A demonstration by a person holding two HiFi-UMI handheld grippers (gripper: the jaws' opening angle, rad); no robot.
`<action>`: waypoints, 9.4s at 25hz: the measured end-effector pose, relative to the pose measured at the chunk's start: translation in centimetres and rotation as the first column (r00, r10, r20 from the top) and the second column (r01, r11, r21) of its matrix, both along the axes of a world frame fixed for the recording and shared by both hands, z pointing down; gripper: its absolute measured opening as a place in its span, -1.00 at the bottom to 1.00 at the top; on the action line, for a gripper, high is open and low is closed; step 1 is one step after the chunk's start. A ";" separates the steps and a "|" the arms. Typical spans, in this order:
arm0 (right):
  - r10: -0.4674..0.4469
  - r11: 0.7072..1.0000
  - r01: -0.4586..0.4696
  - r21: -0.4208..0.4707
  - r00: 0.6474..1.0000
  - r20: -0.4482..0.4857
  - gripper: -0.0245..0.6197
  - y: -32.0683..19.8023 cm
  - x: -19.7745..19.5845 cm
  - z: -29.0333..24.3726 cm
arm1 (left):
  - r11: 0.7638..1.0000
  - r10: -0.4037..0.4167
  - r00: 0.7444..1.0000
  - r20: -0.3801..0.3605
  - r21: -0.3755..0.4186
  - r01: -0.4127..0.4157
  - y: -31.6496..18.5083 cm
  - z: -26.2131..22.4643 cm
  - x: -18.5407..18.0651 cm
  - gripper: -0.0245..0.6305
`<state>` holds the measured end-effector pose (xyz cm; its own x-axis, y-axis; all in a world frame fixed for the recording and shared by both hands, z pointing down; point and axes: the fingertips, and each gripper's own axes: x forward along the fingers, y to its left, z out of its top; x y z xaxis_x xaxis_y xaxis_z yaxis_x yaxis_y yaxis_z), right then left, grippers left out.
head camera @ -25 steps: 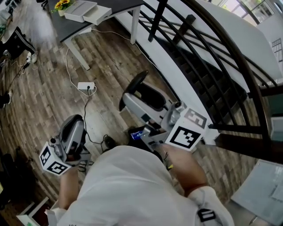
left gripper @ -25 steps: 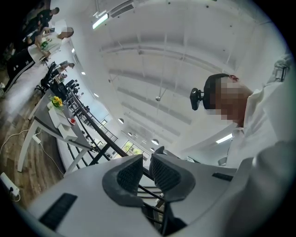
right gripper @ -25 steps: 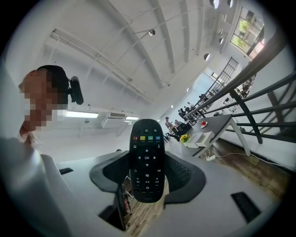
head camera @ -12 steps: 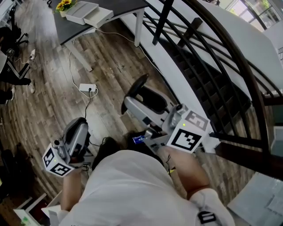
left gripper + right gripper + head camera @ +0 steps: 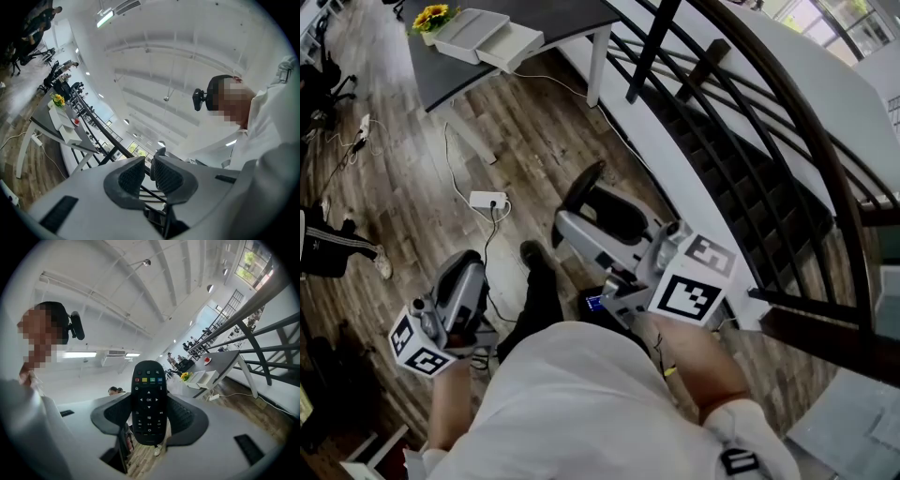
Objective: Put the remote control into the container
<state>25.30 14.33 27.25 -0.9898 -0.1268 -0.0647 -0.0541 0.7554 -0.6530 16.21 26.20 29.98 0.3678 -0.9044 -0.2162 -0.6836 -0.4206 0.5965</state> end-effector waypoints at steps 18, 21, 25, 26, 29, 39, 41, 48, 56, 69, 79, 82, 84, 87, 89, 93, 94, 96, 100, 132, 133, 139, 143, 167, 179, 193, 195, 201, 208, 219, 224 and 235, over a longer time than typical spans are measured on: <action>0.111 0.994 -0.111 0.003 0.993 -0.042 -0.20 -12.4 -19.2 -0.8 | 0.996 0.093 0.995 -0.027 -0.009 -0.093 -12.5 -0.7 -20.6 -0.73; 0.105 0.994 -0.105 -0.005 0.993 -0.052 -0.20 -14.3 -20.5 -0.4 | 0.996 0.090 0.995 -0.033 -0.021 -0.091 -14.4 -0.3 -21.7 -0.73; 0.082 0.997 -0.082 0.003 0.995 -0.055 -0.20 -17.8 -22.3 -0.2 | 0.997 0.072 0.997 -0.029 -0.023 -0.073 -17.7 0.0 -23.3 -0.73; 0.075 0.997 -0.075 0.004 0.996 -0.055 -0.20 -18.9 -22.7 -0.1 | 0.998 0.063 0.998 -0.027 -0.022 -0.064 -18.7 0.1 -23.7 -0.73; 0.054 0.998 -0.054 -0.008 0.997 -0.058 -0.20 -22.6 -23.8 0.3 | 0.999 0.033 0.999 -0.027 -0.024 -0.034 -22.2 0.2 -24.7 -0.73; -0.049 0.999 0.048 -0.018 0.997 -0.067 -0.20 -31.2 -27.7 1.0 | 0.999 -0.032 0.999 -0.015 -0.012 0.032 -31.1 -0.5 -26.6 -0.73; -0.060 0.998 0.058 -0.024 0.996 -0.073 -0.20 -32.1 -28.3 1.1 | 0.999 -0.044 0.999 -0.019 -0.020 0.044 -31.9 -0.3 -27.1 -0.73; -0.066 0.998 0.063 -0.028 0.994 -0.084 -0.20 -33.9 -30.1 1.2 | 0.999 -0.039 0.999 -0.024 -0.029 0.038 -34.0 -0.4 -28.8 -0.73; -0.056 0.997 0.062 0.056 0.993 -0.100 -0.20 -36.2 -33.5 -0.9 | 1.000 0.011 0.999 0.040 -0.011 -0.010 -36.7 -1.9 -32.6 -0.73; -0.090 0.975 0.139 0.174 0.960 -0.266 -0.20 -43.4 -42.7 3.1 | 1.000 0.018 0.979 0.203 -0.025 -0.013 -45.7 0.6 -39.0 -0.73; -0.071 0.965 0.195 0.177 0.839 -0.539 -0.20 -48.2 -47.2 16.9 | 0.980 0.046 0.958 0.282 -0.199 0.012 -50.6 12.0 -40.8 -0.73; -0.069 0.941 0.266 0.211 0.760 -0.647 -0.20 -48.3 -47.9 21.3 | 0.967 0.063 0.959 0.277 -0.255 0.010 -51.0 15.0 -40.9 -0.73; -0.059 0.914 0.328 0.240 0.691 -0.720 -0.20 -48.4 -48.3 23.9 | 0.961 0.069 0.959 0.276 -0.277 0.010 -51.3 16.2 -41.0 -0.73; -0.047 0.871 0.422 0.252 0.581 -0.812 -0.20 -48.5 -48.6 27.1 | 0.956 0.074 0.958 0.276 -0.293 0.011 -51.5 17.1 -41.1 -0.73; -0.062 0.847 0.482 0.223 0.506 -0.860 -0.20 -48.0 -48.6 28.9 | 0.954 0.076 0.959 0.273 -0.300 0.010 -51.5 17.5 -41.2 -0.73; -0.042 0.806 0.565 0.177 0.352 -0.935 -0.20 -47.9 -48.1 32.0 | 0.949 0.078 0.962 0.262 -0.316 0.009 -51.4 18.4 -41.4 -0.73; -0.038 0.800 0.578 0.162 0.317 -0.948 -0.20 -48.0 -48.0 32.7 | 0.947 0.076 0.963 0.259 -0.322 0.012 -51.4 18.7 -41.5 -0.73; -0.043 0.795 0.594 0.122 0.255 -0.966 -0.20 -48.0 -47.9 33.8 | 0.941 0.070 0.966 0.251 -0.337 0.019 -51.3 19.2 -41.7 -0.73; -0.045 0.810 0.582 0.063 0.169 -0.985 -0.20 -48.5 -47.9 34.8 | 0.934 0.060 0.970 0.235 -0.357 0.029 -51.1 20.0 -42.0 -0.73; 0.032 0.827 0.544 0.142 0.207 -0.978 -0.20 -50.2 -49.3 35.7 | 0.935 0.051 0.976 0.212 -0.352 0.027 -50.8 19.7 -41.5 -0.73; 0.042 0.829 0.538 0.153 0.214 -0.976 -0.20 -50.4 -49.2 35.5 | 0.937 0.050 0.975 0.215 -0.349 0.029 -50.7 19.5 -41.4 -0.73; 0.066 0.844 0.482 0.234 0.340 -0.938 -0.20 -50.1 -49.3 29.6 | 0.951 0.036 0.970 0.239 -0.306 0.040 -50.7 16.5 -41.4 -0.73; 0.082 0.859 0.425 0.286 0.436 -0.896 -0.20 -49.9 -49.1 25.1 | 0.965 0.027 0.967 0.253 -0.260 0.041 -51.1 13.4 -41.5 -0.73; 0.221 0.848 0.126 0.514 0.798 -0.561 -0.91 -43.3 -43.2 4.9 | 1.000 0.018 0.964 0.266 -0.007 -0.016 -46.1 -1.1 -37.1 -0.73; 0.242 0.854 0.007 0.520 0.880 -0.409 -0.91 -38.8 -39.0 -0.7 | 0.996 0.004 0.970 0.244 0.086 -0.025 -41.3 -6.1 -34.8 -0.73; 0.269 0.871 -0.088 0.483 0.908 -0.320 -0.91 -35.5 -35.6 -1.0 | 0.993 -0.023 0.984 0.175 0.118 0.003 -36.2 -6.1 -34.8 -0.73; 0.270 0.876 -0.098 0.472 0.911 -0.312 -0.91 -35.4 -35.4 -0.6 | 0.994 -0.024 0.987 0.158 0.111 0.007 -36.0 -5.4 -35.0 -0.73; 0.263 0.891 -0.112 0.440 0.917 -0.300 -0.91 -34.3 -34.2 0.4 | 0.995 -0.024 0.991 0.134 0.101 0.010 -34.3 -4.6 -34.6 -0.73; 0.260 0.906 -0.115 0.407 0.910 -0.322 -0.91 -33.0 -33.2 1.7 | 0.996 -0.013 0.993 0.117 0.085 0.003 -32.8 -3.7 -33.6 -0.73; 0.254 0.916 -0.115 0.385 0.909 -0.332 -0.91 -32.3 -32.6 3.1 | 0.999 -0.017 0.993 0.119 0.046 0.012 -31.9 -2.2 -33.5 -0.73; 0.250 0.918 -0.113 0.380 0.909 -0.333 -0.91 -31.4 -32.0 3.6 | 0.999 -0.008 0.993 0.116 0.033 0.004 -30.9 -1.6 -32.6 -0.73; 0.249 0.926 -0.104 0.363 0.892 -0.378 -0.91 -31.7 -33.0 4.7 | 1.000 0.007 0.995 0.095 -0.008 -0.007 -31.0 -0.5 -33.0 -0.73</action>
<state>-7.66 -17.35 31.96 -0.8981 -0.3450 0.2727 -0.4143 0.8717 -0.2616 -16.84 -4.82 29.43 0.3925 -0.9032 -0.1736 -0.7343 -0.4214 0.5322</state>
